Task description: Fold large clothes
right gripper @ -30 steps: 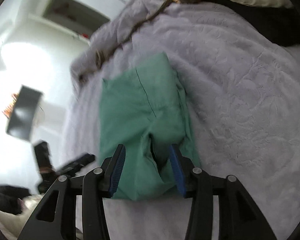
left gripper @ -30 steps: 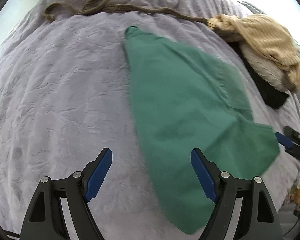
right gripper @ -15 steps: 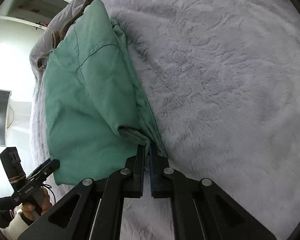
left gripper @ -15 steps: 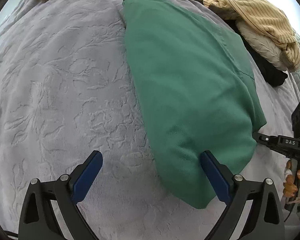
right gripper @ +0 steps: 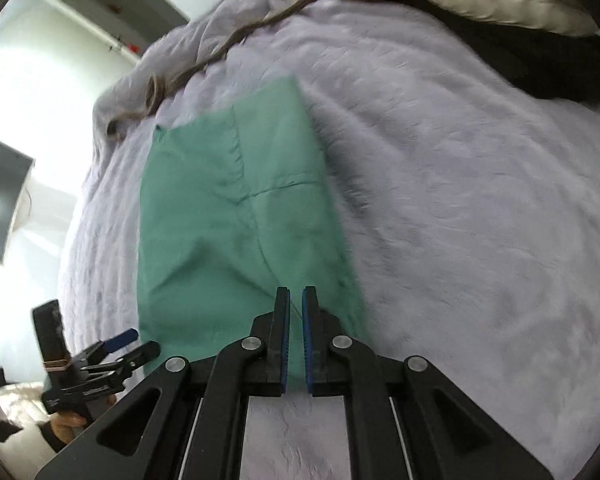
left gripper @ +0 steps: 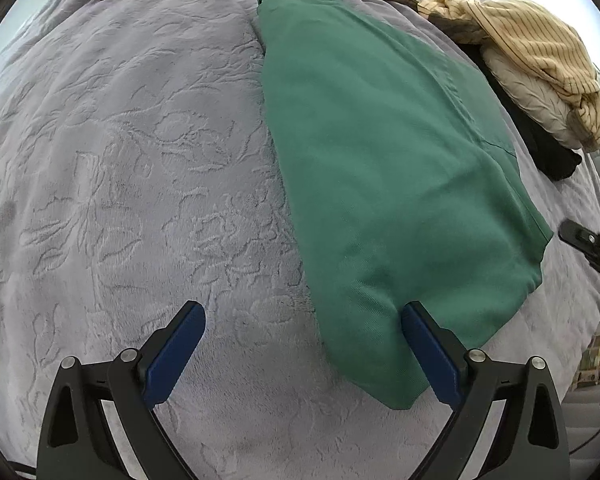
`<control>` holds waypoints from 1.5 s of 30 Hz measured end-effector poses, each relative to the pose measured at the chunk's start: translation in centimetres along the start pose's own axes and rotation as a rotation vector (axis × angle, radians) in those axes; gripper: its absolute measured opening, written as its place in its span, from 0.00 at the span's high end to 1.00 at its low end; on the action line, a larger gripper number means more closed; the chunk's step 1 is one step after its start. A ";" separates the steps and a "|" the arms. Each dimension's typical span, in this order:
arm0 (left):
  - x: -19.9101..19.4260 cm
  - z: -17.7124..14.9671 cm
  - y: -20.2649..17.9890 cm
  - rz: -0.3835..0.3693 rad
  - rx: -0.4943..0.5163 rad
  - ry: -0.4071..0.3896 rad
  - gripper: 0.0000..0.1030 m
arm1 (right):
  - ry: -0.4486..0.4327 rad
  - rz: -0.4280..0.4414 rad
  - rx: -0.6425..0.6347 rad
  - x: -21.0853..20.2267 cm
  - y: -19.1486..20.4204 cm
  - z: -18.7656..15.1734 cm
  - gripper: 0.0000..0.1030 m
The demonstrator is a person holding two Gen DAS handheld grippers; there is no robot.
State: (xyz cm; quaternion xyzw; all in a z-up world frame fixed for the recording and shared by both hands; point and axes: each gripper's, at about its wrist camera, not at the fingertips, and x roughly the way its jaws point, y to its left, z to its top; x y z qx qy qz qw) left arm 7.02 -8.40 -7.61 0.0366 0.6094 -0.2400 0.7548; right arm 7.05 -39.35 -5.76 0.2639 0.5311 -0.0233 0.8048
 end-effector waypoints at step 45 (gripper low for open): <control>-0.8 6.4 0.3 -0.002 -0.090 -0.041 0.01 | 0.047 0.180 0.152 3.3 -5.0 6.3 0.37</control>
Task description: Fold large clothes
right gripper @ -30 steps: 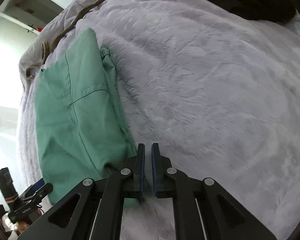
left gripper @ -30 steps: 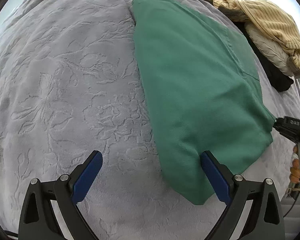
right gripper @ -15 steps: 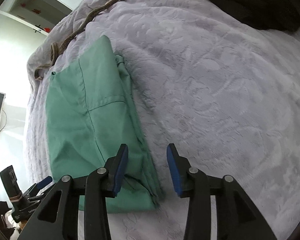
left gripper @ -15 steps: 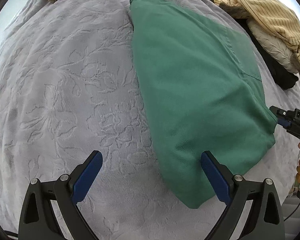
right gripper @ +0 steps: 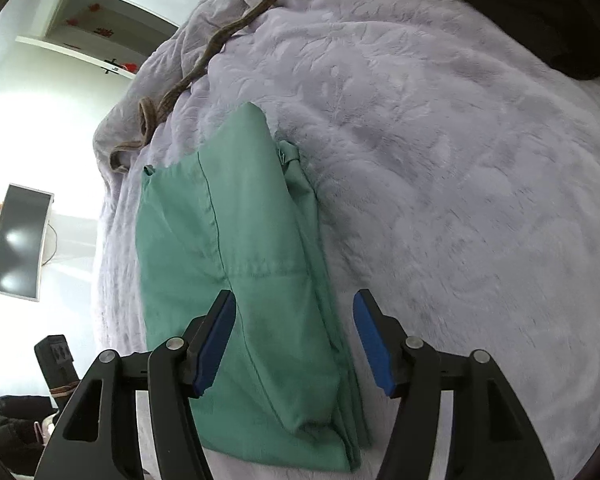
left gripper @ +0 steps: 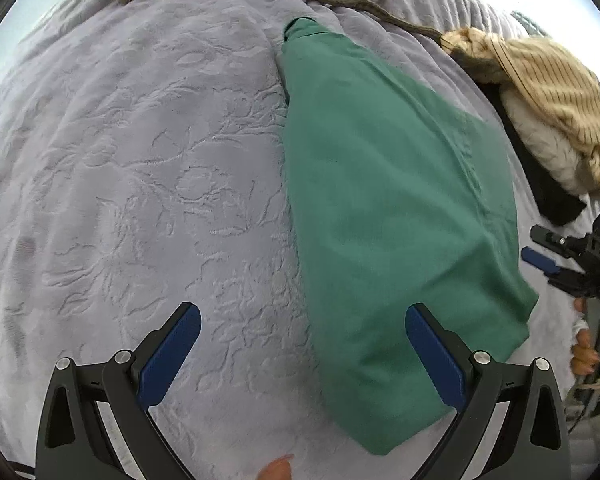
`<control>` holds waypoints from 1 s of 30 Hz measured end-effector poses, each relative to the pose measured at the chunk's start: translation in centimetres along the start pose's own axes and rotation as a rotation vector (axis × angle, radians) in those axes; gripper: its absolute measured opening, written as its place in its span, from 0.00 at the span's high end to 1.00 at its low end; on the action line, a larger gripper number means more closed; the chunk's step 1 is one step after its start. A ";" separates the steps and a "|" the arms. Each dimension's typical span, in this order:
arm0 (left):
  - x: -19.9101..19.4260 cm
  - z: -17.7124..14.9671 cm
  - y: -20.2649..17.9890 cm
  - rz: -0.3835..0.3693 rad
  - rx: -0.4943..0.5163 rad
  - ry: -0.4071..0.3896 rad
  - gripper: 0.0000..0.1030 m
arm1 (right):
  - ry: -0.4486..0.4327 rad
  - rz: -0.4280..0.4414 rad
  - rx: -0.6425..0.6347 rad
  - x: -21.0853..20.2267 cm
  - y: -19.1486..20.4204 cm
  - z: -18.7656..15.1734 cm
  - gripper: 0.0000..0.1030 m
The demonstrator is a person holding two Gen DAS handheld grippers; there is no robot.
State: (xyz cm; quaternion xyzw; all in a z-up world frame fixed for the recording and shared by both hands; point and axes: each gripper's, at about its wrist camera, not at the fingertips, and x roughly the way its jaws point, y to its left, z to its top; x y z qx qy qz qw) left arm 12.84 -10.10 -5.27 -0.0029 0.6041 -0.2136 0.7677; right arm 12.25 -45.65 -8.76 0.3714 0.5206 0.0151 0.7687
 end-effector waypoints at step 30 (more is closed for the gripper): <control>7.2 1.6 -2.4 -0.211 -0.063 0.133 0.01 | 0.186 0.257 -0.093 8.7 3.3 5.6 0.30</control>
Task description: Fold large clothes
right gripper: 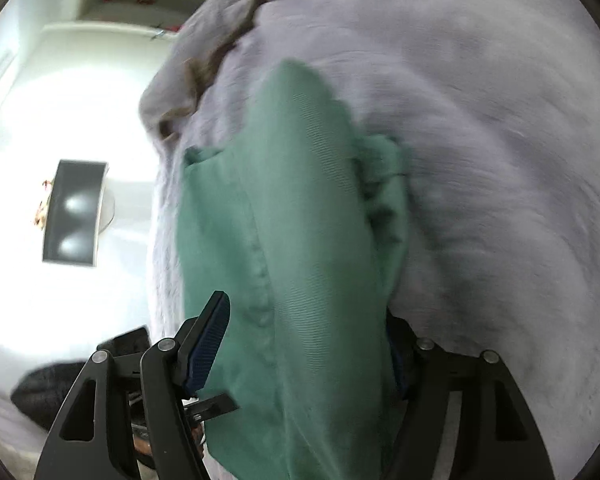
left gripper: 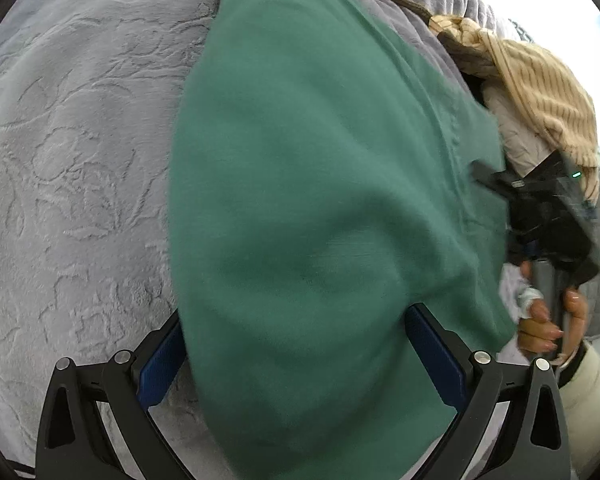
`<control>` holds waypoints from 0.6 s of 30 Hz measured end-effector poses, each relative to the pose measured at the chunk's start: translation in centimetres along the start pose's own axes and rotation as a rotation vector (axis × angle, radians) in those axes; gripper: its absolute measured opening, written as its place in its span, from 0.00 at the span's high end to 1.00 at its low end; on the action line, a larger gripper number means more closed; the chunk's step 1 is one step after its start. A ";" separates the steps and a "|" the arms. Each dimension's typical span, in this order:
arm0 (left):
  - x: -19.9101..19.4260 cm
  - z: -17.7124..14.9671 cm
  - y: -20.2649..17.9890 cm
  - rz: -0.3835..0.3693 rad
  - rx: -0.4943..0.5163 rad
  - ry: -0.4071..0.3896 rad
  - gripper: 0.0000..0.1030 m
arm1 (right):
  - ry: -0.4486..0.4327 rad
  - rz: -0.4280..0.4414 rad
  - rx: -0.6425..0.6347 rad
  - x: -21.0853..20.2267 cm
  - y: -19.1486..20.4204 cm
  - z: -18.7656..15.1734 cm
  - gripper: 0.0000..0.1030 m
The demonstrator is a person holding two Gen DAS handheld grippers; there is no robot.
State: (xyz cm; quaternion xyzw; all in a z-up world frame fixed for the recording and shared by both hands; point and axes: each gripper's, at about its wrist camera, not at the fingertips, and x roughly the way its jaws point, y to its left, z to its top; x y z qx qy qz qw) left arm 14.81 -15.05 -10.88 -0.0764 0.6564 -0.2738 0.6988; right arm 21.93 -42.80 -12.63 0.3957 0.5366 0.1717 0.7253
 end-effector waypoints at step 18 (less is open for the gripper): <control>0.9 0.7 -1.9 0.015 0.043 0.033 0.01 | 0.012 0.068 0.152 2.2 -2.8 1.5 0.67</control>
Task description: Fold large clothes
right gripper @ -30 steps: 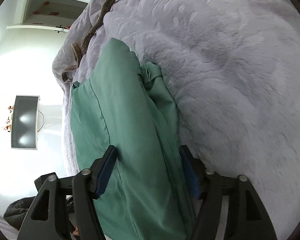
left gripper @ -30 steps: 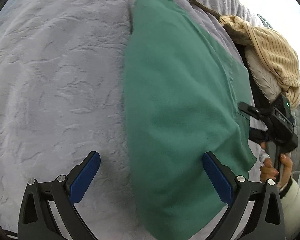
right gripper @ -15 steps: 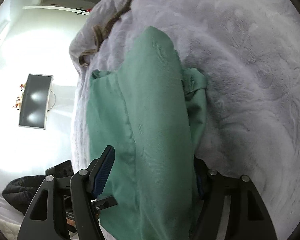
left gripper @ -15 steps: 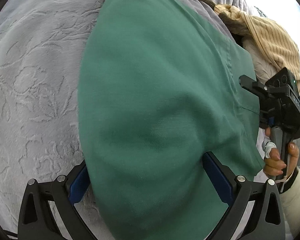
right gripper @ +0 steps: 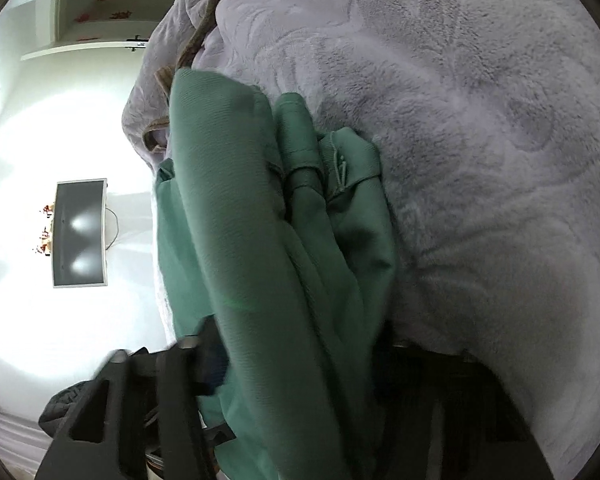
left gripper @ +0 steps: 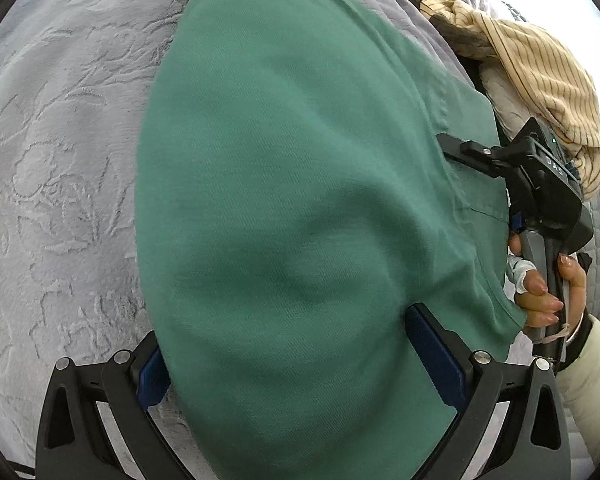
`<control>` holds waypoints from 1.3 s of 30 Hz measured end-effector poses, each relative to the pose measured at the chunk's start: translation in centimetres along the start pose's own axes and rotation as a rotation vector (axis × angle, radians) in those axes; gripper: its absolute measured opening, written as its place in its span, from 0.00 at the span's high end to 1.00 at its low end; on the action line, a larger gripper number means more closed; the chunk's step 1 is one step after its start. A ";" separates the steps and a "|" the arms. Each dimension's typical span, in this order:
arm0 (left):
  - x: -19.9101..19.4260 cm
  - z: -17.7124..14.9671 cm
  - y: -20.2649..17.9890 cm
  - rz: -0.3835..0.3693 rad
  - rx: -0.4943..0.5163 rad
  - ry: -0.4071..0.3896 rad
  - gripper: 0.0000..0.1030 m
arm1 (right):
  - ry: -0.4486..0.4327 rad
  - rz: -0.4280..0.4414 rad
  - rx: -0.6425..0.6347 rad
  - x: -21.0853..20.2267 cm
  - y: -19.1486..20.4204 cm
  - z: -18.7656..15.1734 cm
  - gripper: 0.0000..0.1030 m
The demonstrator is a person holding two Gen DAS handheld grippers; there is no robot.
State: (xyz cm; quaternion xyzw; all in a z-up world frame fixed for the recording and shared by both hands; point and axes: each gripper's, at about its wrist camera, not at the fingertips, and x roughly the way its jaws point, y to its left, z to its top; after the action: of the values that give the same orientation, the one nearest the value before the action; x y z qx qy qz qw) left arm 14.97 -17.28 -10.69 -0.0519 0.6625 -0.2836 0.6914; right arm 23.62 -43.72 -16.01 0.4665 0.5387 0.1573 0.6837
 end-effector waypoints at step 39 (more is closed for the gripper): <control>-20.0 -19.3 17.0 0.028 -0.022 0.020 0.50 | 0.043 -0.184 -0.100 12.1 15.6 -21.6 0.63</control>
State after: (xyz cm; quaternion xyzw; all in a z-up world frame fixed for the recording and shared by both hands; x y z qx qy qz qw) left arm 2.97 11.99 -2.85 -0.0477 0.6730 -0.2671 0.6881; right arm 13.46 -16.87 -10.19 0.3769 0.5853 0.1308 0.7058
